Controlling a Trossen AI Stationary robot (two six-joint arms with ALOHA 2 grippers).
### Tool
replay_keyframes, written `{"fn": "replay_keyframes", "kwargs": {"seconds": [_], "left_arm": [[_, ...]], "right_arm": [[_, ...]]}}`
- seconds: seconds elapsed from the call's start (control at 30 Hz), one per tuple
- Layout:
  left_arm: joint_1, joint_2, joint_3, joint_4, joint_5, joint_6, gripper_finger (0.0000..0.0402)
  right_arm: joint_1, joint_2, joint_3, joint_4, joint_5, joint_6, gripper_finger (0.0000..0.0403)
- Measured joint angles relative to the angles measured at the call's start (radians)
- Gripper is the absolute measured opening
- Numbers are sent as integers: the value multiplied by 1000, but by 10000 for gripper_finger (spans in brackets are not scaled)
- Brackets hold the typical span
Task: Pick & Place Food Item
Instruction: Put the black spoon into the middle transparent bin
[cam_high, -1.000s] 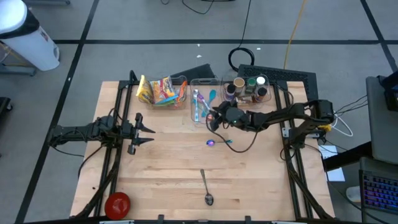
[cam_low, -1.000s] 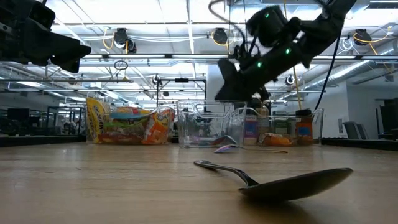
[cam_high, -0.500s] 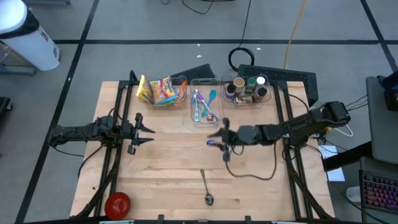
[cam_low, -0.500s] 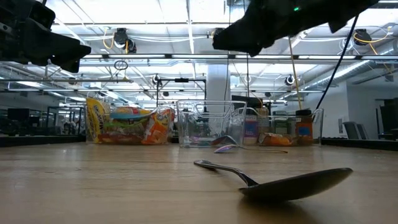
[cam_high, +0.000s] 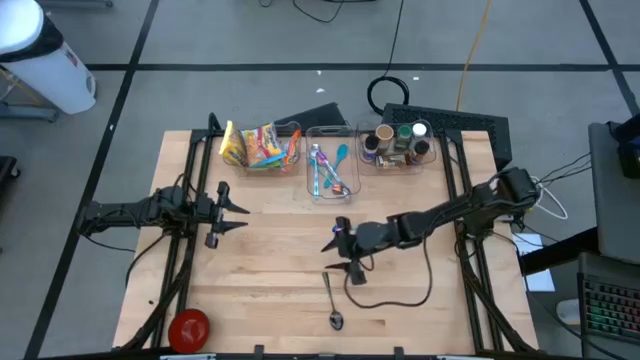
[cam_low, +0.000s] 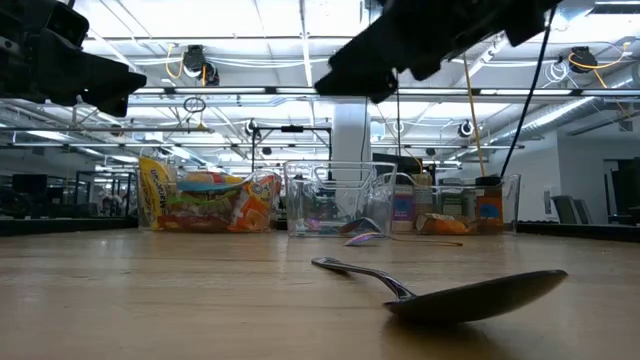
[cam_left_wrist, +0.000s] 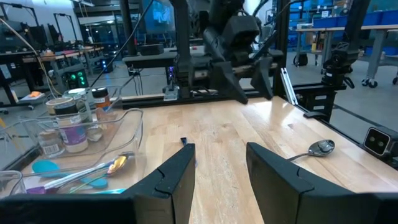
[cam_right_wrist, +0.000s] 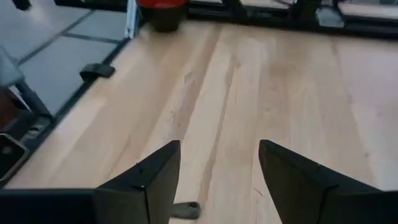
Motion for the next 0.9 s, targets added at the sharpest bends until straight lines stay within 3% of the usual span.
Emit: {"fn": "replay_keyframes", "kwargs": {"seconds": [0.33, 0.73, 0.9], "left_arm": [[0, 0, 0, 0, 0, 0, 152], [0, 0, 0, 0, 0, 0, 152], [0, 0, 0, 0, 0, 0, 152]], "right_arm": [[13, 241, 117, -27, -185, 77, 204], [19, 360, 123, -138, -177, 20, 200], [33, 310, 116, -146, -72, 11, 195]]}}
